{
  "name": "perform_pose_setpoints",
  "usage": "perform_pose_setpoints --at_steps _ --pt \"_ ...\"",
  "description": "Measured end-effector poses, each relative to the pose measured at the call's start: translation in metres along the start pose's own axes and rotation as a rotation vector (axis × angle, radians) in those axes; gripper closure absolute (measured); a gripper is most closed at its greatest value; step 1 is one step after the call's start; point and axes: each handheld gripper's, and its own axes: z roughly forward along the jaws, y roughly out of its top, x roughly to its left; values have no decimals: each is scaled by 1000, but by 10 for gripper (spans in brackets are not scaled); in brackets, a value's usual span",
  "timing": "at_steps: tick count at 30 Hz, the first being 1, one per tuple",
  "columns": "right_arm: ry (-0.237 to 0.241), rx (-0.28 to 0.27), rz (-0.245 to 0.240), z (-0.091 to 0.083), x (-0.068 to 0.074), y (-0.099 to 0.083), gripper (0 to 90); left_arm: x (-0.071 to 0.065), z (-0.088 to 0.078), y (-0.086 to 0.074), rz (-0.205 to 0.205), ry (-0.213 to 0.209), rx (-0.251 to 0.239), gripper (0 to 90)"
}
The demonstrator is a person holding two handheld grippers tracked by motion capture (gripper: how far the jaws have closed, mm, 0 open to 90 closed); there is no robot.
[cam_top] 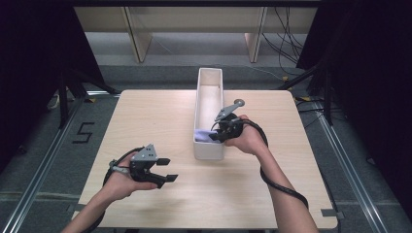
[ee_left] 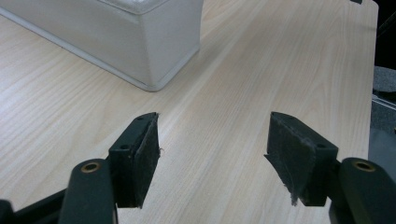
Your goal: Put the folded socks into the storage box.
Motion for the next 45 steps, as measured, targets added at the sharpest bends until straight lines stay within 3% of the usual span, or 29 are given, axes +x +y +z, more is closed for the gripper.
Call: perform_pose_setpoints --at_steps 10,25,27,29,31,34,35,37,39,45 --pt "8 2 3 2 -2 -1 789 -1 1 1 1 -4 1 339" --pt "5 -5 51 -6 0 3 634 0 1 1 5 -3 7 339" --pt "3 -12 34 -6 -2 6 598 -1 2 1 -1 -4 6 339" --pt "-2 -18 55 -7 0 9 595 -1 1 1 0 -5 7 339" --pt "0 -17 43 -8 -2 12 584 0 1 1 5 -2 10 339" --pt "-6 -6 53 -8 -2 16 573 1 1 1 2 -4 5 338" --pt "-13 29 96 -8 -1 17 573 0 1 2 2 -4 6 339" --pt "-22 20 51 -5 -5 18 574 0 0 2 2 -5 8 338" --pt "-11 20 81 -3 -3 19 573 0 0 2 1 -8 5 339" --pt "0 38 71 -2 -2 25 593 1 0 3 1 -7 7 338"
